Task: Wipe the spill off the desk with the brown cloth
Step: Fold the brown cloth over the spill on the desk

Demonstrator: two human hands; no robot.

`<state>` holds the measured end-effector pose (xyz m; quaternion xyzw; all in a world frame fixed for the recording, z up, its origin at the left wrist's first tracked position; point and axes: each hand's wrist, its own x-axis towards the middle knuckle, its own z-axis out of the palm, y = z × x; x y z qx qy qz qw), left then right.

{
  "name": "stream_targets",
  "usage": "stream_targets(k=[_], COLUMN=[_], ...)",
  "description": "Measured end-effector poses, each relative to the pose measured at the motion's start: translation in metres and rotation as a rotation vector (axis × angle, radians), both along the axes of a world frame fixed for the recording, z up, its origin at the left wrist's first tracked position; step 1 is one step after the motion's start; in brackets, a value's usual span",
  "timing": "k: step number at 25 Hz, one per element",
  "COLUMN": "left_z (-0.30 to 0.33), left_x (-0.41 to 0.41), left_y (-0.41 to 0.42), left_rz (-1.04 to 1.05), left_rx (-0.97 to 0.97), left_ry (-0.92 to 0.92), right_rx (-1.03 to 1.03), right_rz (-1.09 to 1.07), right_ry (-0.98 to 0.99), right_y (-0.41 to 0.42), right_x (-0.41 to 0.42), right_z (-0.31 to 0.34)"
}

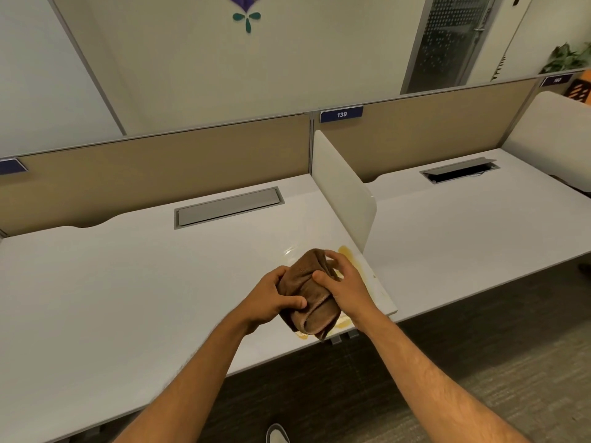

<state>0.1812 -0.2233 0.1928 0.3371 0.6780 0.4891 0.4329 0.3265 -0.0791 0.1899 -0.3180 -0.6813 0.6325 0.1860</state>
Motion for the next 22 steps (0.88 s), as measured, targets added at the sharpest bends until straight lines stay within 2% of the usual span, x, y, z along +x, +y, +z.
stream_targets(k=[2, 4, 5, 7, 8, 10, 12, 14, 22], left_z=[-0.008, -0.013, -0.012, -0.007, -0.004, 0.002, 0.004, 0.005, -0.009], left_x=[0.007, 0.014, 0.017, 0.023, 0.025, 0.032, 0.038, 0.041, 0.044], left_y=[0.0, 0.001, 0.002, 0.005, 0.008, 0.012, 0.015, 0.016, 0.01], left_rz=[0.088, 0.206, 0.265, 0.327, 0.32, 0.266, 0.22, 0.172, 0.016], left_rx=[-0.002, 0.028, 0.044, 0.056, 0.051, 0.044, 0.064, 0.073, -0.008], left_ry=[-0.041, -0.116, -0.149, -0.179, -0.182, -0.179, -0.169, -0.138, 0.045], right_rx=[0.123, 0.267, 0.399, 0.648, 0.678, 0.466, 0.103, -0.157, -0.576], right_rz=[-0.1, -0.18, -0.152, 0.049, 0.155, 0.214, 0.114, 0.051, 0.078], right_ry=[-0.069, -0.039, -0.01, -0.024, -0.045, -0.066, -0.01, 0.04, 0.056], right_y=[-0.002, -0.009, -0.013, -0.02, -0.023, -0.027, -0.026, -0.021, -0.014], right_x=[0.003, 0.008, 0.012, 0.015, 0.013, 0.009, 0.009, 0.015, 0.033], right_z=[-0.003, -0.002, -0.002, -0.002, -0.002, 0.002, 0.005, 0.003, -0.03])
